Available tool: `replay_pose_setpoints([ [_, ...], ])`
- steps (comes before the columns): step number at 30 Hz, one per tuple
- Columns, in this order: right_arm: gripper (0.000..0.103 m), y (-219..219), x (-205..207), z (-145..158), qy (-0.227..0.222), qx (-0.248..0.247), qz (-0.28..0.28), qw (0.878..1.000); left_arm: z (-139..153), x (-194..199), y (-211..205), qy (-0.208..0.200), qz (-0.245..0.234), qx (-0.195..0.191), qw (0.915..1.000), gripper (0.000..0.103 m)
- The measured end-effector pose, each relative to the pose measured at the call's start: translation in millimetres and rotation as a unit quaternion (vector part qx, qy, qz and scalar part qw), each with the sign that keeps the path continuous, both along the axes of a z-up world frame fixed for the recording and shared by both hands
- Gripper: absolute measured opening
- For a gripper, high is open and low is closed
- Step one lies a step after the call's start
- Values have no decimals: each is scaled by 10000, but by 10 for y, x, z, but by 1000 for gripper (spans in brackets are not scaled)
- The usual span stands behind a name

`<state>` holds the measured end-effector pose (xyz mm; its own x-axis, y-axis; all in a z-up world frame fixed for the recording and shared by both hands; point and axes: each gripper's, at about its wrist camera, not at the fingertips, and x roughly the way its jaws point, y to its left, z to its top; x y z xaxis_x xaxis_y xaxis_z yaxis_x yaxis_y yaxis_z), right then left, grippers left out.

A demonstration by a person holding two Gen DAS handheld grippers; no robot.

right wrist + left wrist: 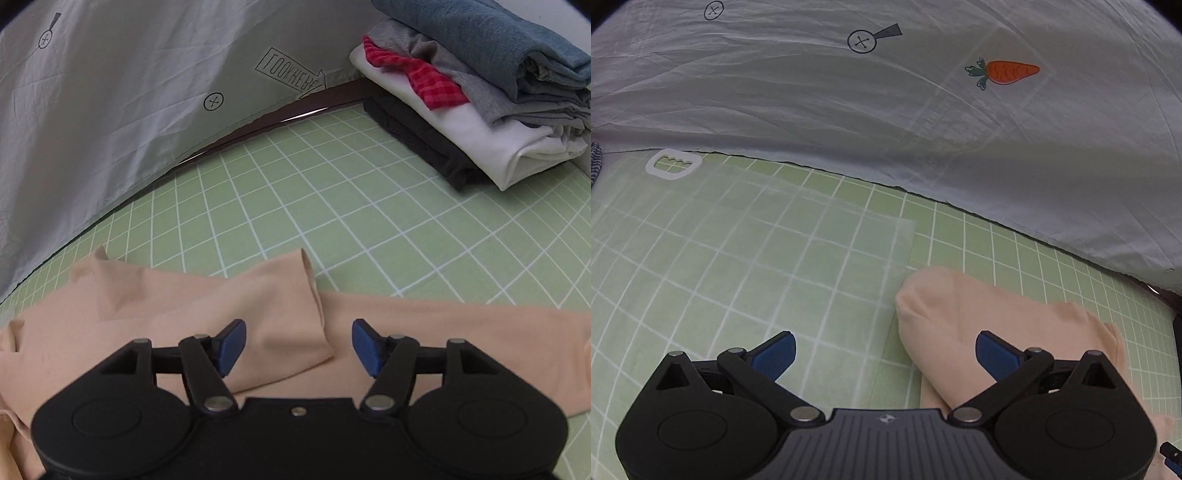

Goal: Fold clothes
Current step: 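Grasp the sweater hem with the left gripper while the right gripper grasps the hem too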

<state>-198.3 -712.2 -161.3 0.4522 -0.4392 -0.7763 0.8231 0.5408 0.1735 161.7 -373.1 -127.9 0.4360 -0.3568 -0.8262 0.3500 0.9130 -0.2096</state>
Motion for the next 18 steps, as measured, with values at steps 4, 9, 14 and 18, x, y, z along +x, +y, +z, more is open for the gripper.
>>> replay_pose_setpoints([
  [4, 66, -182, 111, -62, 47, 72, 109, 9999, -97, 264, -298, 108, -235, 308, 9992, 80],
  [9, 31, -204, 186, -70, -18, 66, 407, 9991, -204, 423, -497, 314, -384, 535, 9973, 33],
  [14, 4, -207, 121, 14, -128, -56, 402, 9991, -75, 408, -599, -21, -391, 550, 9977, 5],
  [18, 3, -264, -65, 183, -511, -67, 180, 9985, 147, 379, -742, -479, -570, 722, 9946, 4],
])
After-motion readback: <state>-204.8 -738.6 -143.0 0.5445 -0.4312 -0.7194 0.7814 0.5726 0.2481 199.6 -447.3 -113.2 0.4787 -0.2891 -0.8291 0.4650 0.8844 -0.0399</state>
